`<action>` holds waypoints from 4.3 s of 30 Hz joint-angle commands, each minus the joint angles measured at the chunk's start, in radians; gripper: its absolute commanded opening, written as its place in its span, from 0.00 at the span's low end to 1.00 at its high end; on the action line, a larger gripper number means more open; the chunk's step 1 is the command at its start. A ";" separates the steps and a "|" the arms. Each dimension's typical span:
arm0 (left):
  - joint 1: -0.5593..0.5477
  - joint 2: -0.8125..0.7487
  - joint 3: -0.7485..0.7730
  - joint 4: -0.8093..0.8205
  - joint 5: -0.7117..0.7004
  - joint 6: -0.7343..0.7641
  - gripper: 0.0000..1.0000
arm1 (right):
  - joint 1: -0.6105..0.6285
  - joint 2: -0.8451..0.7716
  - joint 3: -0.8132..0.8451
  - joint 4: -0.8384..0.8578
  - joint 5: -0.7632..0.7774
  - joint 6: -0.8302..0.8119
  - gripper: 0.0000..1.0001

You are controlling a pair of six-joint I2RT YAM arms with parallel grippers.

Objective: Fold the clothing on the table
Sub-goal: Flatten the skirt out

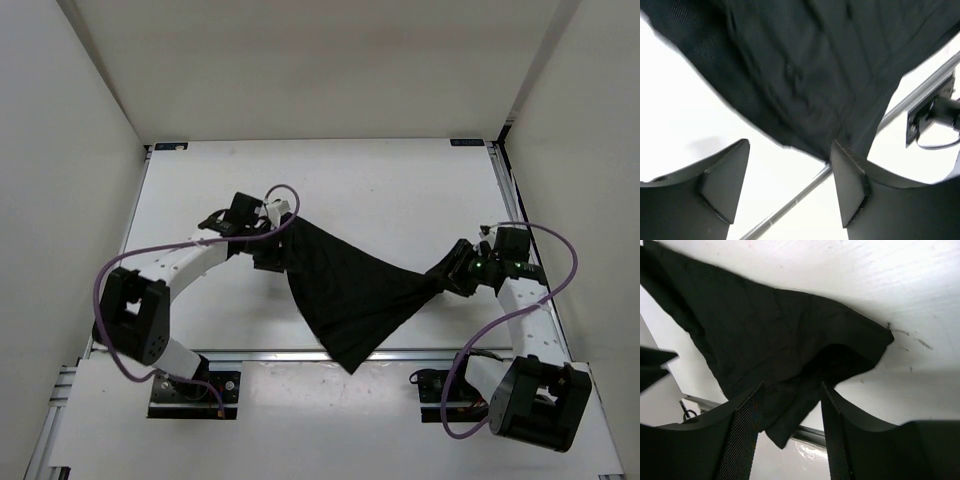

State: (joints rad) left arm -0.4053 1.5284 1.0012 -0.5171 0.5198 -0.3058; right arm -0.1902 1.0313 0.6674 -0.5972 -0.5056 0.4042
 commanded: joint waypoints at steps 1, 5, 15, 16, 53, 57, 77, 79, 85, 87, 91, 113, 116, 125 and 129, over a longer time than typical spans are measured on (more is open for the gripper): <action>-0.018 -0.131 -0.100 -0.028 -0.024 0.009 0.79 | -0.034 -0.045 -0.003 0.010 -0.017 0.007 0.54; -0.015 -0.139 -0.193 0.190 0.138 -0.213 0.81 | 0.001 -0.008 0.006 0.017 -0.025 0.008 0.54; -0.152 -0.040 -0.214 0.338 -0.064 -0.426 0.66 | -0.005 -0.056 -0.005 -0.018 -0.025 0.018 0.54; -0.147 -0.028 -0.211 0.330 -0.088 -0.421 0.63 | -0.008 -0.065 -0.005 -0.032 -0.024 0.019 0.54; 0.171 0.270 0.148 0.553 0.097 -0.898 0.00 | -0.025 -0.040 0.007 -0.010 -0.040 0.018 0.54; 0.189 0.384 0.100 1.019 0.120 -1.267 0.00 | -0.006 -0.033 0.015 0.007 -0.060 0.039 0.54; 0.186 0.479 0.270 0.820 -0.131 -1.199 0.24 | 0.291 0.188 0.060 0.105 -0.096 0.105 0.52; 0.169 0.504 0.452 0.646 -0.208 -1.011 0.35 | 0.293 0.181 0.051 0.085 -0.093 0.108 0.52; 0.102 0.526 0.760 0.273 -0.464 -0.630 0.55 | 0.236 0.112 0.006 0.105 -0.123 0.107 0.53; 0.092 0.512 0.758 0.203 -0.518 -0.531 0.68 | 0.229 0.104 -0.012 0.129 -0.132 0.108 0.53; 0.082 0.437 0.633 0.197 -0.504 -0.429 0.71 | 0.222 0.124 -0.019 0.145 -0.148 0.111 0.53; -0.161 0.602 0.524 -0.164 -0.929 -0.004 0.00 | 0.166 0.197 0.106 0.043 -0.191 0.006 0.35; -0.211 0.558 0.433 -0.210 -0.887 -0.032 0.00 | 0.121 0.202 0.118 0.040 -0.182 -0.019 0.41; -0.274 0.311 0.137 -0.247 -0.607 -0.128 0.00 | 0.184 0.334 0.143 0.065 -0.199 -0.035 0.28; -0.271 0.240 0.079 -0.265 -0.558 -0.159 0.00 | 0.276 0.417 0.173 0.077 -0.177 -0.019 0.16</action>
State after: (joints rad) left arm -0.6727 1.8046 1.1389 -0.6926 -0.1673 -0.4149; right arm 0.0299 1.4044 0.7895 -0.5396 -0.6796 0.3836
